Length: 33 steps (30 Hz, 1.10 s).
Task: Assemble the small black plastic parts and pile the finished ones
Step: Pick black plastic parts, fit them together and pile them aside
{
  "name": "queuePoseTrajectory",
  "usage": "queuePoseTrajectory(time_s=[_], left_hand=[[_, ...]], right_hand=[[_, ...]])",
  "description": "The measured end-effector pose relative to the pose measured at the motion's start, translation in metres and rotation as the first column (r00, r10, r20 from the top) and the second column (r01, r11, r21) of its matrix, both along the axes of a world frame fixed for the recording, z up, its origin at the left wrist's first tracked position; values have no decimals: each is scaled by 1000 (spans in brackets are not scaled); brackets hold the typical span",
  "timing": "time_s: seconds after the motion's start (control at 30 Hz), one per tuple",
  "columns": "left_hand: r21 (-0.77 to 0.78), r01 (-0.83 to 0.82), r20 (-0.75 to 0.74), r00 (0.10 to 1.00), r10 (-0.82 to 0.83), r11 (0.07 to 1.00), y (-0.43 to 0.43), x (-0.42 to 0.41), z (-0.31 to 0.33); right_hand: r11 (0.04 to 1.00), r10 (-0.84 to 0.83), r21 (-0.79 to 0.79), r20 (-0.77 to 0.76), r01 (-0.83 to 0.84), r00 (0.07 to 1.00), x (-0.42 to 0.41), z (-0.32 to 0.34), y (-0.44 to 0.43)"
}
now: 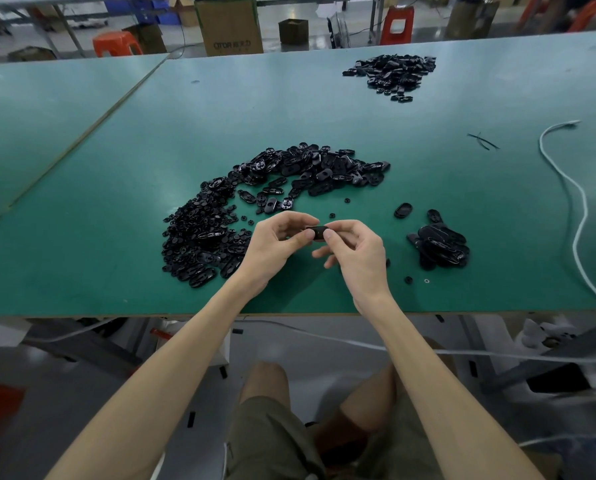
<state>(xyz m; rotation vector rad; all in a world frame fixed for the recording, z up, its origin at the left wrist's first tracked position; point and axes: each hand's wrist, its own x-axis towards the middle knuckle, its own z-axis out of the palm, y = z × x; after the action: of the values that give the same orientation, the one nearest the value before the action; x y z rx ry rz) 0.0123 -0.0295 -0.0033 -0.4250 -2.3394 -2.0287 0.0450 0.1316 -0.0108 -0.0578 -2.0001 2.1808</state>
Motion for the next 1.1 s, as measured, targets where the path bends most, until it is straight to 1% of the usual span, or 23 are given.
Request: queuePoseTrajectory(time_s=[0.3,0.53,0.93,1.03,1.1], left_hand=[[12,4,9,1000,-4,1000,0,0,0],[-11,-1,10,1000,1,1000,0,0,0],[-72,43,-5,999,-43,996,-2,1,1],[-71,55,22,998,-53,996,-1,1,1],[-42,72,48,996,-70,997,-2,1,2]], right_hand=[[1000,10,-5,0,-10,1000,0,0,1],[1000,4,-2,-2,-4,1000,0,-2,4],[1000,5,-7,-9,-5,1000,0,-3,5],[1000,9,-9,-9,-9,1000,0,-3,4],[1000,10,-17,-10,-10,1000,0,-3,4]])
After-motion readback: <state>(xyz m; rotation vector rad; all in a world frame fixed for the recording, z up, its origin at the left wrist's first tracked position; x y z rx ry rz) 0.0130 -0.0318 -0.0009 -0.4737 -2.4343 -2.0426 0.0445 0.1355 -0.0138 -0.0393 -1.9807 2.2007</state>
